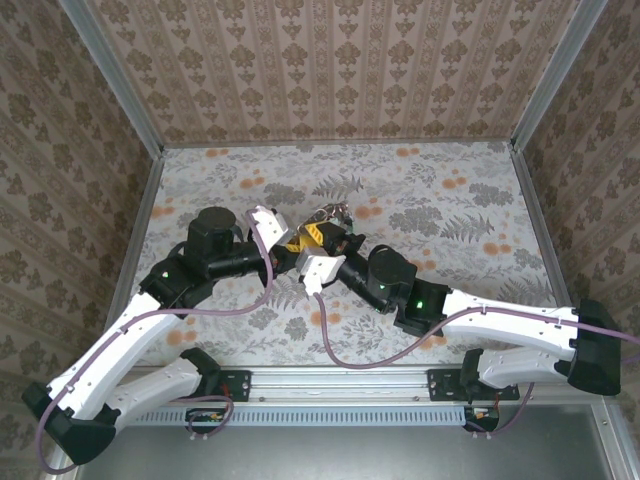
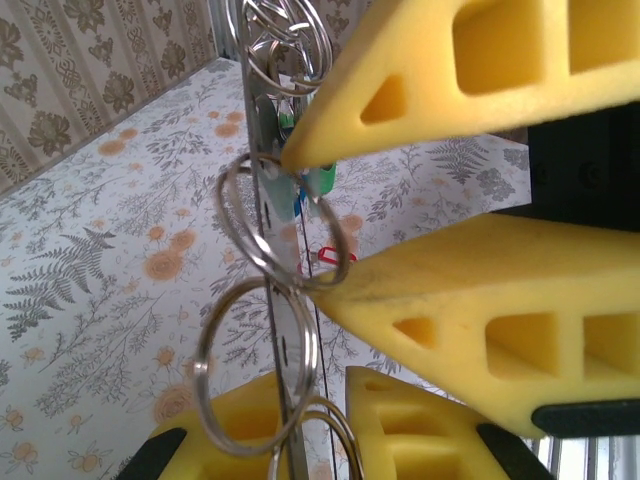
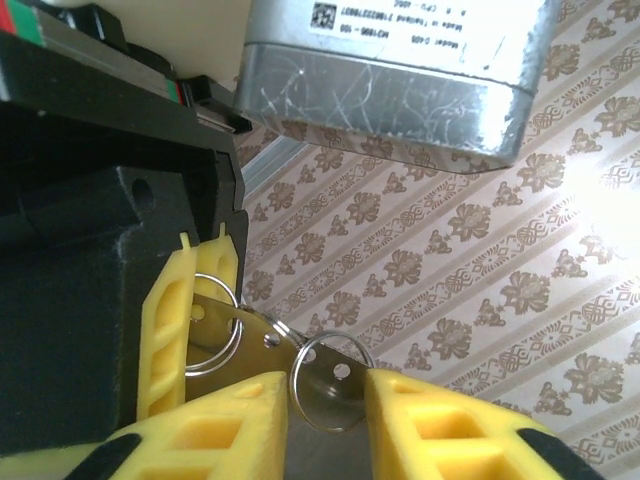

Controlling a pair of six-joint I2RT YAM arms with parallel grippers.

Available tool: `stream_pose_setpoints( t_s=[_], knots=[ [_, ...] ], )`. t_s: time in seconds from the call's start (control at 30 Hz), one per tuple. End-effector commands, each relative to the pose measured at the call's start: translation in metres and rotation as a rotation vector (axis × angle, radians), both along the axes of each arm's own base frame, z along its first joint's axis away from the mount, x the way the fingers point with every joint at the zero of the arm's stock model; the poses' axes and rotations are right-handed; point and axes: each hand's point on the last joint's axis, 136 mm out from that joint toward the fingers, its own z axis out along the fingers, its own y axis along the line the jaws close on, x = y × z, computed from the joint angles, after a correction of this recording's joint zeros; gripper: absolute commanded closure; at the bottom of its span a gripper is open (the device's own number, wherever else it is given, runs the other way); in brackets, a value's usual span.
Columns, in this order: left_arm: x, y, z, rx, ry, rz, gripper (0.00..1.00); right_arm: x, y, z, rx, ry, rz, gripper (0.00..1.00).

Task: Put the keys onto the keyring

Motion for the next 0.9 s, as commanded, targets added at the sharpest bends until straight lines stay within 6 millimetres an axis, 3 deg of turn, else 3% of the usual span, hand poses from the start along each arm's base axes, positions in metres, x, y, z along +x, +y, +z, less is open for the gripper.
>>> stream_pose_setpoints(
  t_s=[0.0,0.17,0.5,0.87],
  knots=[
    [-0.009,-0.003,0.017,-0.046,-0.021,-0.043,1.0,0.003,0.003,0.023,0.049,-0.03,0.002,0.75],
    [-0.009,-0.002,0.017,-0.045,-0.024,-0.039,1.0,0.006,0.005,0.023,0.045,-0.029,-0.001,0.85],
    [-0.009,-0.001,0.019,-0.044,-0.031,-0.036,1.0,0.008,-0.001,0.027,0.056,-0.022,-0.01,0.95],
    [-0.008,0.001,0.018,-0.039,-0.039,-0.023,1.0,0.005,-0.013,0.028,0.076,0.022,0.021,0.96]
  ],
)
